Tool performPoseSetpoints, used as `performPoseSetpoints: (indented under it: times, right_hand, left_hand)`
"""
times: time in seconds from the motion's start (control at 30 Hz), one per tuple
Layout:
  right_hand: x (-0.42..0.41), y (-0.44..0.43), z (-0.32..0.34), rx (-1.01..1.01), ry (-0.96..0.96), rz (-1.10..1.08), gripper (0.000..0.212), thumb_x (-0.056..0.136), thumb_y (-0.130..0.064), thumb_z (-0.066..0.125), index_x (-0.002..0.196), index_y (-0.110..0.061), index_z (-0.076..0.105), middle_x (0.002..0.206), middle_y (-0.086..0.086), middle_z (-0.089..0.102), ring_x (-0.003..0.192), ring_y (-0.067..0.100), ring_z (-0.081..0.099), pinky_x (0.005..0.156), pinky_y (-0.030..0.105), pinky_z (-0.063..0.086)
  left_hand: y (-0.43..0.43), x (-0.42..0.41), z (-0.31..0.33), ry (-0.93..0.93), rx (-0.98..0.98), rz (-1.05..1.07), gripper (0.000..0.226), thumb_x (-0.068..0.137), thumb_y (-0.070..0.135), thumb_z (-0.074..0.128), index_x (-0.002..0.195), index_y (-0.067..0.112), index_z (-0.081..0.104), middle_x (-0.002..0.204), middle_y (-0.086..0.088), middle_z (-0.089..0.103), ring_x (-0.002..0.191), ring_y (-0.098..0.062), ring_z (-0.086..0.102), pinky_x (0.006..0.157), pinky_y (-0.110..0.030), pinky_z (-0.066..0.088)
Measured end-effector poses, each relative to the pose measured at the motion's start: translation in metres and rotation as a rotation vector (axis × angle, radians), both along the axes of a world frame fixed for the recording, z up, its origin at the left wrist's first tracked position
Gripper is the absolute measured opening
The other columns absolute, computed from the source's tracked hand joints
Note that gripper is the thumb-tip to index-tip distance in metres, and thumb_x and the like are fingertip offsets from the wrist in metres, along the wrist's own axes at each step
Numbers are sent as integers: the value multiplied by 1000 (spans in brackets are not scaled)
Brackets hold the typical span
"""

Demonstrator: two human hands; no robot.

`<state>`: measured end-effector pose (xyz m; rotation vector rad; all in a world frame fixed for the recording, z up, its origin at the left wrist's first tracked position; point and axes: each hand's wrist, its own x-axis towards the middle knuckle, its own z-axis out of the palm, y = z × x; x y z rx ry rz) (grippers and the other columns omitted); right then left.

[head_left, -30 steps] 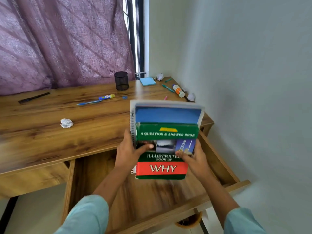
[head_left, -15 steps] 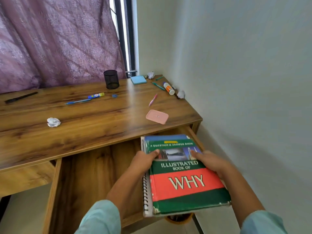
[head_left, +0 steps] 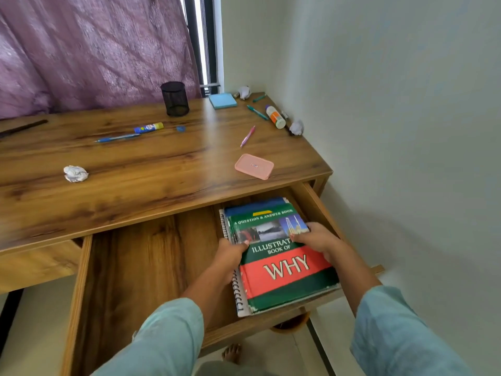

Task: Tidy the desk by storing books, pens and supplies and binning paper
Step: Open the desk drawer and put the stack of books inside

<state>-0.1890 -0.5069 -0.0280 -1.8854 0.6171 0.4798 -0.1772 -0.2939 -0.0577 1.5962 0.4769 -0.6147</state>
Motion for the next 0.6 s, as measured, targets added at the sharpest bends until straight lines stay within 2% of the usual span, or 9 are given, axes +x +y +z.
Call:
performPoseSetpoints:
  times: [0.1, 0.17, 0.23, 0.33, 0.43, 0.53, 0.6]
  right_hand:
    - [17, -1, -3, -80, -42, 8, 32, 84, -13, 71, 112, -8, 58, 103, 14, 68, 88, 30, 68, 85, 45, 55]
    - [25, -4, -4, -118, -55, 36, 35, 84, -11, 71, 115, -12, 56, 106, 12, 67, 95, 30, 66, 90, 47, 53]
    - [30, -8, -6, -153, -71, 72, 44, 84, -8, 70, 123, -14, 52, 111, 12, 65, 100, 29, 64, 92, 46, 51]
    - [32, -16, -19, -222, -71, 99, 58, 83, -4, 69, 134, -15, 45, 121, 12, 62, 108, 28, 60, 96, 44, 48]
    - [27, -22, -29, -262, -38, 86, 66, 85, -4, 66, 143, -14, 35, 131, 13, 55, 117, 28, 55, 100, 41, 45]
    - [26, -23, -39, -278, 6, 103, 63, 89, -7, 61, 144, -15, 31, 130, 12, 55, 117, 28, 55, 93, 36, 46]
    - [28, -20, -45, -369, 63, 144, 63, 90, -9, 59, 144, -14, 28, 131, 13, 54, 117, 30, 55, 96, 39, 46]
  left_hand:
    - [-6, 13, -9, 2, -3, 3, 32, 92, 8, 56, 118, 5, 38, 107, -16, 59, 88, -26, 63, 62, -34, 52]
    - [-12, 18, -15, -6, -16, 5, 32, 92, 2, 55, 118, 7, 39, 101, -10, 59, 81, -20, 62, 56, -29, 48]
    - [-19, 19, -23, 3, -6, -10, 35, 90, -4, 54, 120, 9, 39, 104, -9, 58, 84, -19, 60, 58, -27, 47]
    - [-31, 13, -42, 4, 121, -104, 52, 83, -5, 60, 126, 12, 38, 115, -8, 59, 101, -23, 59, 72, -34, 54]
    - [-40, 13, -56, -61, 348, -166, 76, 75, 7, 70, 140, 19, 31, 124, -11, 54, 116, -31, 51, 91, -47, 52]
    - [-47, 14, -49, -57, 475, -223, 83, 81, 10, 66, 148, 19, 20, 135, -16, 42, 125, -34, 40, 97, -44, 47]
    - [-49, 15, -50, -53, 500, -262, 88, 83, 13, 66, 151, 20, 11, 138, -16, 37, 127, -35, 37, 100, -44, 45]
